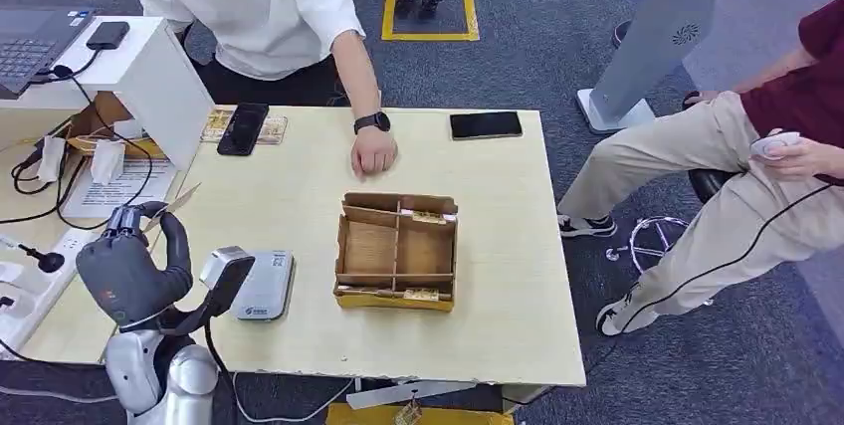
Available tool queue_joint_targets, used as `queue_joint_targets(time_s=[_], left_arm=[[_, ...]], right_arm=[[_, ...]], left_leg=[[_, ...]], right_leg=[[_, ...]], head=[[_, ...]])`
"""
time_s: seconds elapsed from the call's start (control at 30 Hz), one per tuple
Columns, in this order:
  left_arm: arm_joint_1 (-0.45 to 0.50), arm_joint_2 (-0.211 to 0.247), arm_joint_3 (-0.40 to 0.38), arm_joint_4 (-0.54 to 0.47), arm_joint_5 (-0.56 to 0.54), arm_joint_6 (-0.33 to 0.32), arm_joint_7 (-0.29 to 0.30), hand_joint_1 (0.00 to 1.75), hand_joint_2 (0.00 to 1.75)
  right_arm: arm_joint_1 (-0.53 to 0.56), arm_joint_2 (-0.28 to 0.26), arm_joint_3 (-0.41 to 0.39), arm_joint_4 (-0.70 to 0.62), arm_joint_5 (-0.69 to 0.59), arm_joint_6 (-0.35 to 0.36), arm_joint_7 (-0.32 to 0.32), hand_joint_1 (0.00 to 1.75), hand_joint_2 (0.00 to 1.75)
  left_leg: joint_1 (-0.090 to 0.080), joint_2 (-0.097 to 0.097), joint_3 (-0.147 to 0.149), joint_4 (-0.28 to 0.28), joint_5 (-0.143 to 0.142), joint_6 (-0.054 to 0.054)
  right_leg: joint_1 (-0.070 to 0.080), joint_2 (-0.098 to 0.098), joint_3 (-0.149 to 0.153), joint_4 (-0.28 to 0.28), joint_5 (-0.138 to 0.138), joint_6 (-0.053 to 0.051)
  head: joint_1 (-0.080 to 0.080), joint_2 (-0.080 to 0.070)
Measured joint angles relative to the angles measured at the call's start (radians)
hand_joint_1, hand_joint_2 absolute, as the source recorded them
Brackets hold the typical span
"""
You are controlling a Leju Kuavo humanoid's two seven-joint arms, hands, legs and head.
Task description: Pass the card to the sensor for recognition and then transmit it.
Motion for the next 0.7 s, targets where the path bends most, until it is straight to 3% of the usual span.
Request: queue_joint_targets(time_s=[0.7], left_arm=[[0.017, 0.002, 0.000, -0.039, -0.004, 0.000, 0.010, 1.75, 1.75]], right_arm=[[0.001, 0.006, 0.000, -0.008, 0.000, 0.000, 0.000, 0.00, 1.75]], left_leg=[[0.000, 0.000, 0.000, 0.000, 0.000, 0.000]], right_leg=[[0.000, 0.000, 0.000, 0.000, 0.000, 0.000]], head=[[0.000, 0.000]])
